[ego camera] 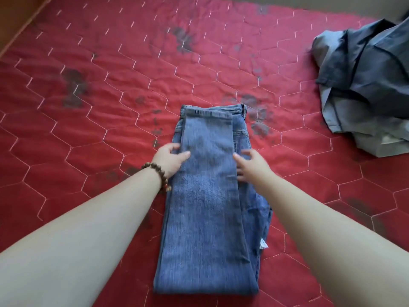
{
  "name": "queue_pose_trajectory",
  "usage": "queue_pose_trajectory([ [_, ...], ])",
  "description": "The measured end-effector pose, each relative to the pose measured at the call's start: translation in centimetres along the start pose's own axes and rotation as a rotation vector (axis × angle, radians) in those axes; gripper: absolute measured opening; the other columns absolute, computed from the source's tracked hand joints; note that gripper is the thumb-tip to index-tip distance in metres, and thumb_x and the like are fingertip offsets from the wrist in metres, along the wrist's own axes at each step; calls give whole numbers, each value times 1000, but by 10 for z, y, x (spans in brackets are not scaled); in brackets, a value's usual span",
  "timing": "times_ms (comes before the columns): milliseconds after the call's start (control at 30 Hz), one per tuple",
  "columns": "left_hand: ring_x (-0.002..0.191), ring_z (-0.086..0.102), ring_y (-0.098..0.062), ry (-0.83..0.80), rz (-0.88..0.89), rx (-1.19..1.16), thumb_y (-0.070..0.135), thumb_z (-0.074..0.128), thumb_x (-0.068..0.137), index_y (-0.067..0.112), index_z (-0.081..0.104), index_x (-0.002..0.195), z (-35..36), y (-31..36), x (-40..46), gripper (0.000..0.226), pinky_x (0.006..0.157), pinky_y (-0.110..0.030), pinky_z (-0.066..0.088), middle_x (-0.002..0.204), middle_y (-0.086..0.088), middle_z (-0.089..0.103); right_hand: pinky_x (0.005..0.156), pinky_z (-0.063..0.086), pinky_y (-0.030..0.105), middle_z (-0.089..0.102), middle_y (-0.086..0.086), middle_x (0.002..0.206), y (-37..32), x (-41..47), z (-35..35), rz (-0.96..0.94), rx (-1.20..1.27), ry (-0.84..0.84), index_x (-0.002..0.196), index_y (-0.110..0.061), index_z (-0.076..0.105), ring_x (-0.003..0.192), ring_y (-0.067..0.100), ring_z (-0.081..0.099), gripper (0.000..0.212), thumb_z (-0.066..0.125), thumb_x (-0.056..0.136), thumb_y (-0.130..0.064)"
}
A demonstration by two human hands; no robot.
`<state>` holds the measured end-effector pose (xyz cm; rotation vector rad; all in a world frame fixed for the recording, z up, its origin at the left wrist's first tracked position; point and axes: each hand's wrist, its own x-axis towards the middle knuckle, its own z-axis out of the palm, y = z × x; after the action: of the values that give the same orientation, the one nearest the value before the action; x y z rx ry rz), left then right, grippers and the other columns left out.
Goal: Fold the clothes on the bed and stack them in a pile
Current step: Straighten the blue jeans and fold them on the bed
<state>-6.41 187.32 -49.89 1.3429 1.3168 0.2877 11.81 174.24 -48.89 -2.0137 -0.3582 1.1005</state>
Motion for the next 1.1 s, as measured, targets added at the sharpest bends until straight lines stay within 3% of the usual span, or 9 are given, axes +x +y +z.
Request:
queue_pose_trajectory([
  [67,88,68,-22,-45,-74,36,16,72,83,18,63,95,2,-19,-2,15,91,-41,53,88,1,70,91,52,50,61,17,108,20,0,4,92,-105,-18,114,-10,55,99,32,63,31,65,89,-27],
  [167,71,64,-14,-46,-125,75,22,71,85,17,64,82,-3,-37,-6,9,79,-29,51,81,2,69,76,58,44,62,11,88,36,-9,1,87,-190,-6,91,-12,57,76,26,65,19,65,88,-29],
  [233,74,67,-18,-62,-234,-45,21,67,88,12,68,86,-7,-43,-14,10,70,-29,54,85,-5,71,60,58,35,60,11,84,45,-17,-1,95,-160,-12,87,-10,55,64,21,62,20,64,89,-28],
  [367,59,68,-19,-187,-473,-280,33,52,97,7,60,86,-18,-46,-48,29,51,-27,54,68,-7,69,58,55,33,57,11,85,60,-42,-1,202,-151,-48,81,-9,55,71,25,61,28,60,92,-34],
  [600,96,65,-34,-432,-713,-425,52,24,99,-4,57,116,-38,-97,-123,67,83,-42,51,103,-23,67,51,32,26,30,-1,55,114,-112,-7,409,-166,-211,82,-13,55,50,18,36,45,57,86,-57],
  [700,93,66,-31,-438,-731,-420,45,32,99,-2,59,114,-40,-120,-151,56,81,-40,52,99,-20,70,66,52,28,71,6,78,141,-143,-14,427,50,-279,92,-5,69,76,23,70,34,64,89,-38],
  [767,84,68,-25,-399,-680,-404,33,45,98,2,61,109,-38,-128,-167,36,75,-36,54,92,-15,71,78,55,33,73,12,100,154,-157,-16,335,91,-298,96,-7,70,89,24,70,17,63,91,-22],
  [867,73,69,-17,-380,-550,-300,17,53,97,7,63,103,-31,-134,-186,15,65,-30,58,91,-9,71,80,46,37,69,11,92,169,-167,-13,211,-8,-201,89,-2,69,85,21,60,12,62,91,-11],
  [1100,87,68,-22,-394,-590,-190,18,50,99,5,61,112,-31,-172,-246,21,74,-38,58,104,-11,69,65,39,30,61,5,75,206,-230,-10,249,-155,-209,75,-6,64,70,15,53,17,64,90,-14],
])
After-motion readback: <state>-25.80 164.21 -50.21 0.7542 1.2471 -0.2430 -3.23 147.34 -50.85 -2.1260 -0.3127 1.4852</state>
